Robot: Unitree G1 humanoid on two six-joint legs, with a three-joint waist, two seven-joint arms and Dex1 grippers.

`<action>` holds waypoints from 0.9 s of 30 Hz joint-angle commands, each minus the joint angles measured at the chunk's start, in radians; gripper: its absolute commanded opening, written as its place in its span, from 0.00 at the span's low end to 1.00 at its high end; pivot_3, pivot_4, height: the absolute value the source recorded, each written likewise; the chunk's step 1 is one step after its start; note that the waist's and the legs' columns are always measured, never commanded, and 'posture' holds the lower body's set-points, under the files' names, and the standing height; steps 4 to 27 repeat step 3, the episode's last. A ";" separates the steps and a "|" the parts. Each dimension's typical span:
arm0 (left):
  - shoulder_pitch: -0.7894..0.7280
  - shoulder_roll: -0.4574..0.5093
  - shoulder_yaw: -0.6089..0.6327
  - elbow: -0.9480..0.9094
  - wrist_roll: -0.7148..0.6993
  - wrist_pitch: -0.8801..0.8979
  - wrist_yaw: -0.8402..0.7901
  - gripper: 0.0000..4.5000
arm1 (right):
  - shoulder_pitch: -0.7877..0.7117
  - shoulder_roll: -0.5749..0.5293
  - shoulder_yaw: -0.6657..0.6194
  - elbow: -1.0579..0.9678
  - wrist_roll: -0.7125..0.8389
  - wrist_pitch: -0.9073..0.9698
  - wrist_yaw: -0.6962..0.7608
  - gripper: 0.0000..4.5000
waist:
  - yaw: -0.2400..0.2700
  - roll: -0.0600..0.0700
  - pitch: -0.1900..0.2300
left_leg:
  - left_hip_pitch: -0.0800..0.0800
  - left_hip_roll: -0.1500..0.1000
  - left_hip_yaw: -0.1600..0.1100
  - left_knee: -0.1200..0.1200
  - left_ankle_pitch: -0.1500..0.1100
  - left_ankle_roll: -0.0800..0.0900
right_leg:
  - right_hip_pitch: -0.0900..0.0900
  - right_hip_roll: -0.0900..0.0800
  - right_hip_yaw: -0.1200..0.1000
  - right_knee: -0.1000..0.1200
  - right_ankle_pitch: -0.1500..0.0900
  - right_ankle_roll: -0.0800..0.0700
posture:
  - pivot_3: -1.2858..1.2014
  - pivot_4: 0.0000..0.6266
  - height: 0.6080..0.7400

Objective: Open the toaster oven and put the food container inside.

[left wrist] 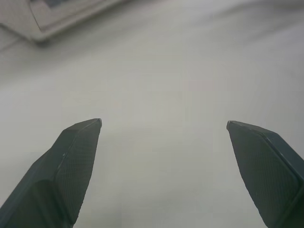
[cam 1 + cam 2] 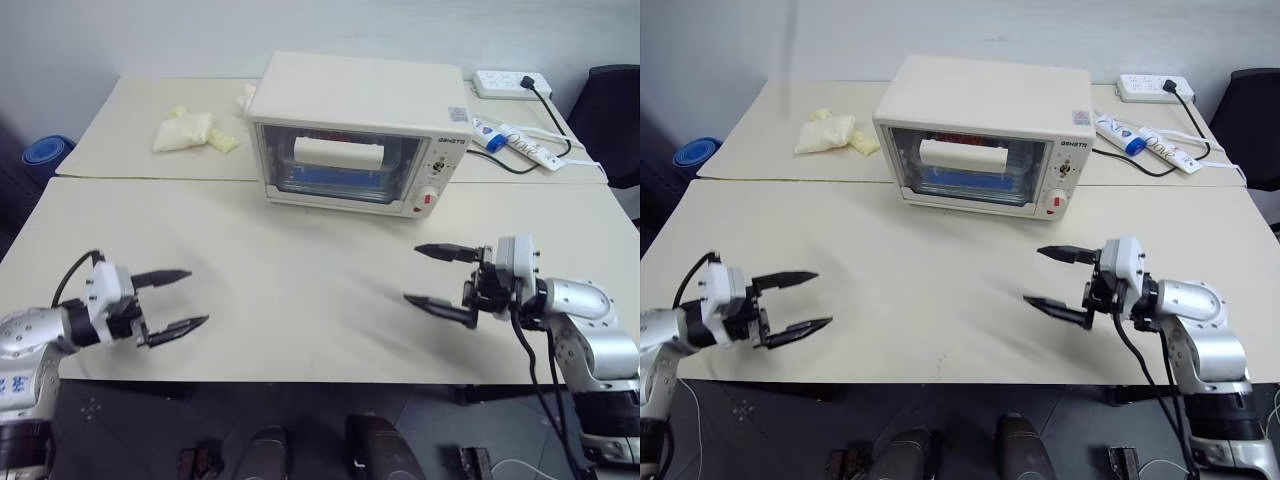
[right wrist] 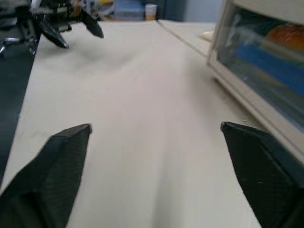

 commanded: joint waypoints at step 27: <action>0.051 -0.001 0.055 -0.004 0.035 -0.094 0.051 1.00 | 0.042 -0.024 -0.040 0.084 -0.036 -0.145 0.054 0.99 | 0.002 0.000 0.000 | 0.001 0.000 0.000 0.000 0.001 0.000 | 0.001 0.000 0.000 0.001 0.000 0.000 | 0.52 0.24 1.00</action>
